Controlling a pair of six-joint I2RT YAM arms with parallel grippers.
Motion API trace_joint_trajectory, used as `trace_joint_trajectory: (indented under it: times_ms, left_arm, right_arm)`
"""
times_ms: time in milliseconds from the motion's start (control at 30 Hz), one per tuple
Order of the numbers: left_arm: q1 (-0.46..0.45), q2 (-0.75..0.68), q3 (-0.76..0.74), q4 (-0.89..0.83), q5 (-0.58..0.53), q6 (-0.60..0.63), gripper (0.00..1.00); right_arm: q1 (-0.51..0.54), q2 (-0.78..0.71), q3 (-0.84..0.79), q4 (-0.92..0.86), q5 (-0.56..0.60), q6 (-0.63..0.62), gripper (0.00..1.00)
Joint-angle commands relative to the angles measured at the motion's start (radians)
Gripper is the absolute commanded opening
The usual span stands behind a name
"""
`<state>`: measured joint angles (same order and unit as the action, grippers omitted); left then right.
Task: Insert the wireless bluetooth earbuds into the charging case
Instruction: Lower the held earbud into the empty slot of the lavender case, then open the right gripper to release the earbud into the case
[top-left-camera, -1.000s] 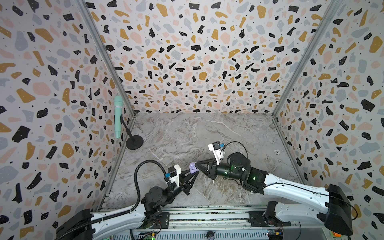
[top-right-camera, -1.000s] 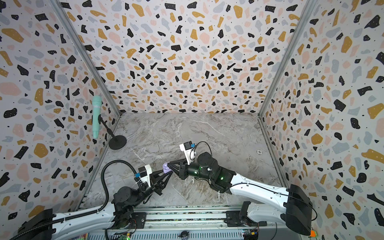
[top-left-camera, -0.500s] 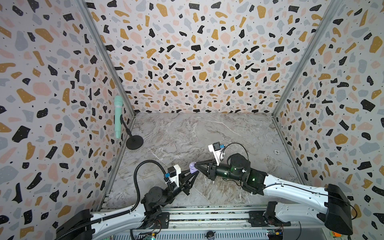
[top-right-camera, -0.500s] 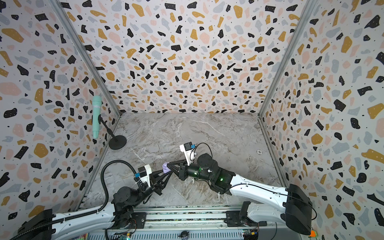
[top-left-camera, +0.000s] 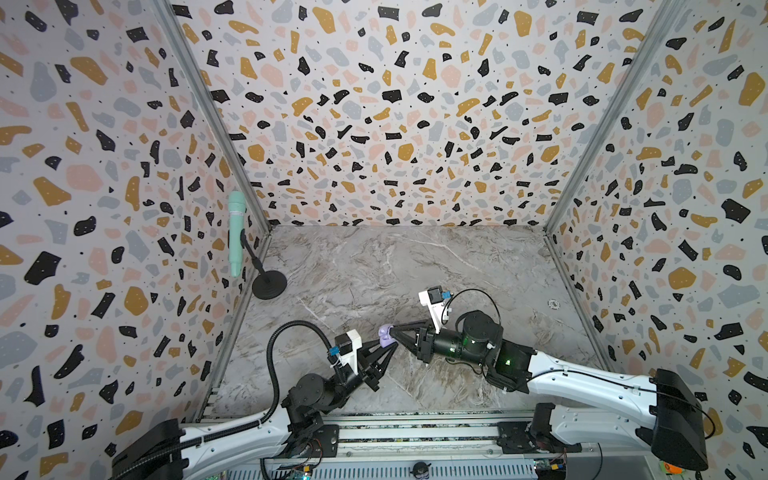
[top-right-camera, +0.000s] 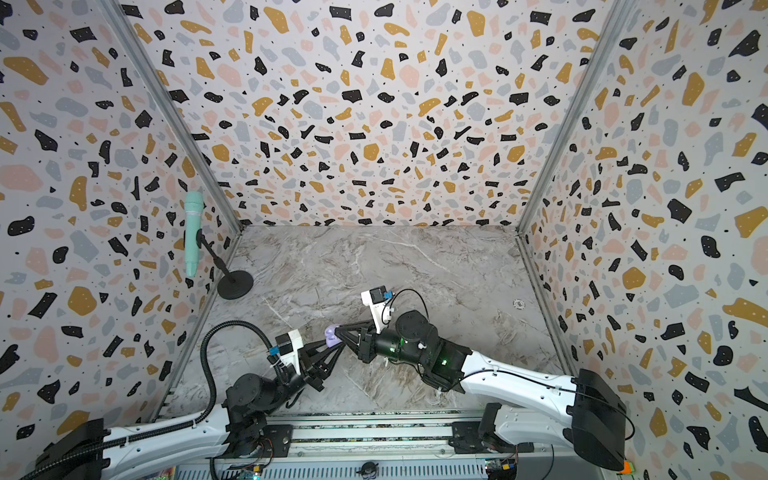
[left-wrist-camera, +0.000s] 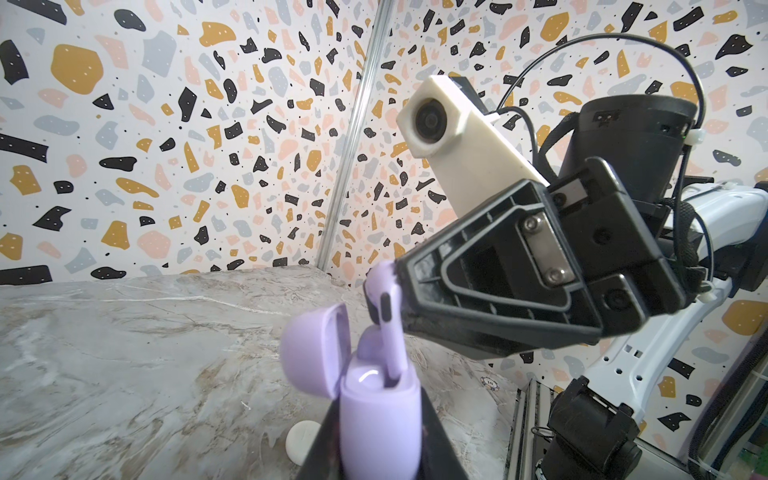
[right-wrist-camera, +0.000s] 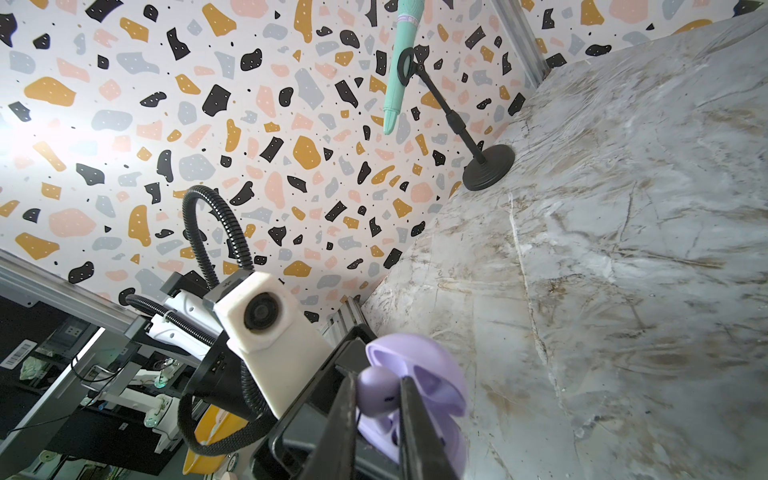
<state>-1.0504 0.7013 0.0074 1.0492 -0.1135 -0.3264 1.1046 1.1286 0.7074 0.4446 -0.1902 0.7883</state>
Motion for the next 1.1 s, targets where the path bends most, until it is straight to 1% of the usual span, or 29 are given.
trace_joint_trajectory:
  times_ms: [0,733,1067]
  left_arm:
    - [-0.003,-0.021,-0.022,0.092,-0.024,0.015,0.0]
    - [-0.004,-0.032,-0.025,0.097,-0.031,0.025,0.0]
    - [-0.003,-0.033,-0.026,0.1,-0.03,0.027,0.0]
  right_arm:
    - [0.011,-0.023,-0.02,-0.025,-0.012,0.007,0.17]
    - [0.028,-0.018,-0.047,-0.007,-0.008,0.003,0.17]
    - [0.031,-0.018,-0.042,-0.02,-0.005,-0.001,0.24]
